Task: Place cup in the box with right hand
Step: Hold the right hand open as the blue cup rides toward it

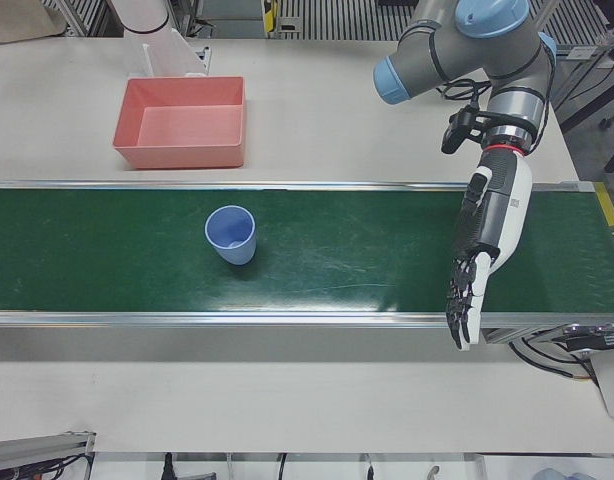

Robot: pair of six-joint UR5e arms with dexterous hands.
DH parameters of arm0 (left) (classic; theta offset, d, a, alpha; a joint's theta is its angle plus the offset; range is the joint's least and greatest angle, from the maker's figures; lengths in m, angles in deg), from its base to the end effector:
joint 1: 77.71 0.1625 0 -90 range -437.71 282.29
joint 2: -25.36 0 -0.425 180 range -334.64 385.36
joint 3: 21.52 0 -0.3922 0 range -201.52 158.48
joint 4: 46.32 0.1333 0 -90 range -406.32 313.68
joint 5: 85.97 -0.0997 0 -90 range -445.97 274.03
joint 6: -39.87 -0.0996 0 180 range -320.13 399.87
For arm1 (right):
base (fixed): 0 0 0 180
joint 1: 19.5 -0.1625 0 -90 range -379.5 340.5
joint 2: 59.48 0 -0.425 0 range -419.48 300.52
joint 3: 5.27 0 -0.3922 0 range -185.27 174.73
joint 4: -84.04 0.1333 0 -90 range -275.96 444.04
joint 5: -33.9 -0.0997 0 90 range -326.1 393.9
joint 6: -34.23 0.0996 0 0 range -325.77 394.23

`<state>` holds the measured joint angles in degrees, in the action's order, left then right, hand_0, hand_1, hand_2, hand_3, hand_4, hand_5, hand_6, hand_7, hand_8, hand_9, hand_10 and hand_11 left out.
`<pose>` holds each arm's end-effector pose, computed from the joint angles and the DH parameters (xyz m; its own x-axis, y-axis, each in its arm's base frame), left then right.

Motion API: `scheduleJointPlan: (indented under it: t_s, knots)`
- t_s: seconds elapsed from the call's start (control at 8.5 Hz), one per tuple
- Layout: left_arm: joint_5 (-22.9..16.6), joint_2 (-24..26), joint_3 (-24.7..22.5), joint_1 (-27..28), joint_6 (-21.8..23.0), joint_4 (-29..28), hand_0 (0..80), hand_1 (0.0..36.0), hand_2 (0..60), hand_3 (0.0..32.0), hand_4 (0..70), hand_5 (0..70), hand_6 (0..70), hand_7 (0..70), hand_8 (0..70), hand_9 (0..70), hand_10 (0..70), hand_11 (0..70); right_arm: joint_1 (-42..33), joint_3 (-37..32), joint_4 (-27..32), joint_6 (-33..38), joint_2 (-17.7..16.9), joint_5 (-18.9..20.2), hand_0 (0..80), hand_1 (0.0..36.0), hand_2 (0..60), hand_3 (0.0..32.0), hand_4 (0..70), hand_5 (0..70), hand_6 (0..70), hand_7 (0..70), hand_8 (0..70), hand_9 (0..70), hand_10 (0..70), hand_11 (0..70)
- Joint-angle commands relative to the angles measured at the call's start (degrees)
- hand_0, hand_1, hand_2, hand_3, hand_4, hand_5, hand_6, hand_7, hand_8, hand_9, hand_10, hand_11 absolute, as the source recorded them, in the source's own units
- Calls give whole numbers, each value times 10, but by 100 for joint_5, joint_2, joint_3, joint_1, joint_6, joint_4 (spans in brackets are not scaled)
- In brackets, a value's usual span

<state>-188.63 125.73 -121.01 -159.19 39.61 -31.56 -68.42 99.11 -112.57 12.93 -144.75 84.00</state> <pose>-0.0286 -0.5615 0.5380 -0.9326 -0.3600 -0.0240 -0.0089 0.0895 -0.9959 -0.1709 -0.4962 0.5539 -0.9415 0.0077 0.3368 -0.3363 0.0383 -0.9410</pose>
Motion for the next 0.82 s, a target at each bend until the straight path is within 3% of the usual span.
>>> scheduleJointPlan:
  t_s: [0.0,0.35,0.71]
  knots:
    - [0,0,0,0,0,0,0,0,0,0,0,0,0,0,0,0,0,0,-12,-40,0,-111,176,-1,392,0,0,170,314,0,3,144,16,22,9,9]
    - [0,0,0,0,0,0,0,0,0,0,0,0,0,0,0,0,0,0,-30,-286,9,-129,353,-1,383,0,0,152,370,0,5,160,16,25,10,10]
    - [0,0,0,0,0,0,0,0,0,0,0,0,0,0,0,0,0,0,-56,-374,9,-129,370,-1,379,0,0,160,339,0,5,156,18,24,14,16]
